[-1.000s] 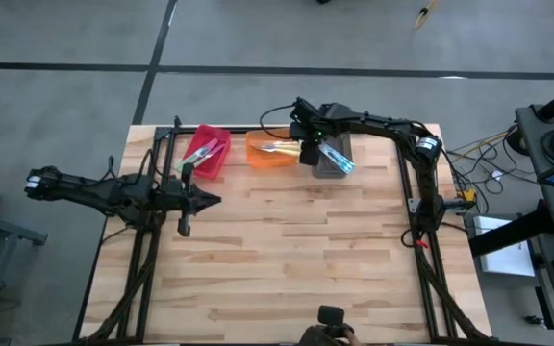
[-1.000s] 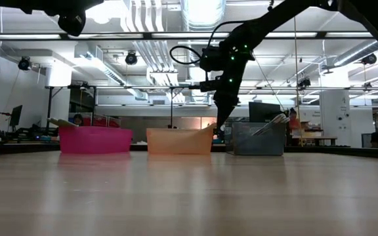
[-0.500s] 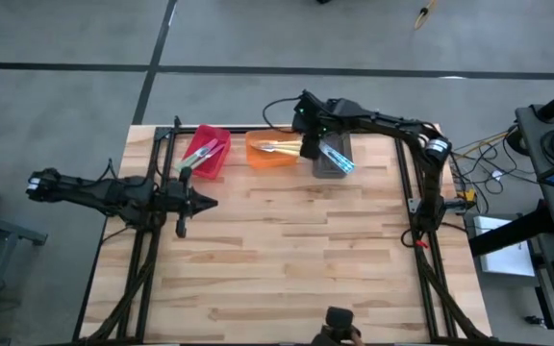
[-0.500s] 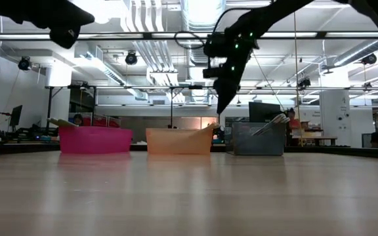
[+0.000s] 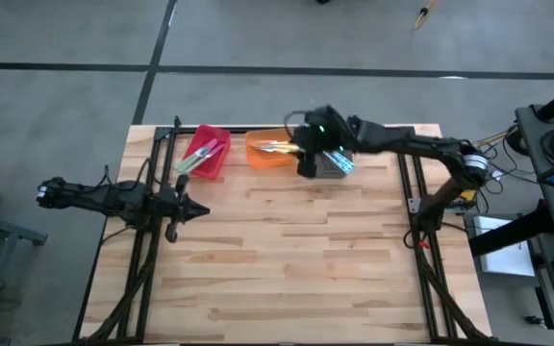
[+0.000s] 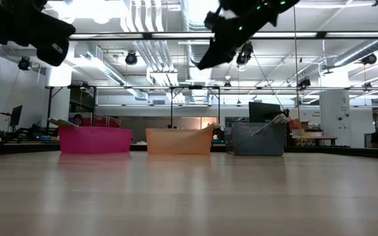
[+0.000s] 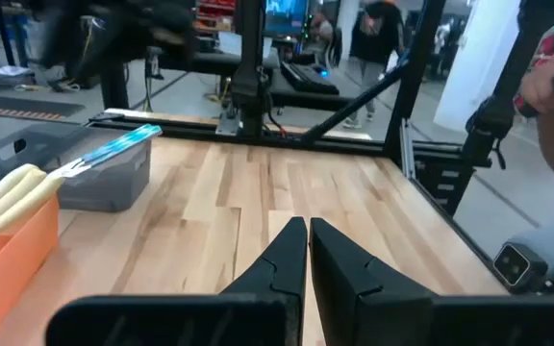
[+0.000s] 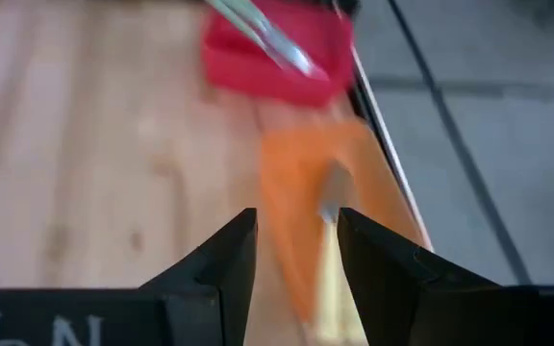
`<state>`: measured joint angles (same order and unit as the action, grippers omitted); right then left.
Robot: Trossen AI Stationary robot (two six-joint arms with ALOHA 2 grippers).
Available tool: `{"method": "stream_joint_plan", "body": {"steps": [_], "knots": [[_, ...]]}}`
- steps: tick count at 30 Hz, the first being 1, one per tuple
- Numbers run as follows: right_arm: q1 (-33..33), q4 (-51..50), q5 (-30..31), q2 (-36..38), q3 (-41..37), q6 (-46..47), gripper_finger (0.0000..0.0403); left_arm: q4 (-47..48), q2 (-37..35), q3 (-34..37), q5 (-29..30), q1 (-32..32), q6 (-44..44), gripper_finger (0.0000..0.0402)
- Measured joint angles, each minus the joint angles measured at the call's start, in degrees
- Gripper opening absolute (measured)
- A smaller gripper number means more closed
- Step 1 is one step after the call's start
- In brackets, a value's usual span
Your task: Sort silverware by color (type)
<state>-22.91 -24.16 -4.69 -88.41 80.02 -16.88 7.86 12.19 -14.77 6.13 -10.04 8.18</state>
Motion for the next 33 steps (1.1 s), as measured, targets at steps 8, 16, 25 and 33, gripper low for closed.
{"method": "stream_joint_plan", "body": {"steps": [8, 16, 25, 33], "knots": [[8.6, 22.6, 0.0, 13.0, -20.1, 3.4, 0.0139, -0.1, -7.2, 3.3, 1.4, 0.0, -1.7, 0.0], [10.3, 35.0, 0.2, 26.1, -36.3, 7.3, 0.0139, 2.9, -12.1, 4.8, 4.4, 0.0, -4.0, 0.0], [10.3, 45.1, 0.2, 36.7, -50.8, 10.7, 0.0139, 3.6, -12.2, 5.0, 5.3, 0.0, -3.0, 0.0], [10.3, 53.3, 0.2, 40.5, -59.9, 11.6, 0.0139, 3.5, -12.2, 5.2, 5.3, 0.0, -1.4, 0.0]]}}
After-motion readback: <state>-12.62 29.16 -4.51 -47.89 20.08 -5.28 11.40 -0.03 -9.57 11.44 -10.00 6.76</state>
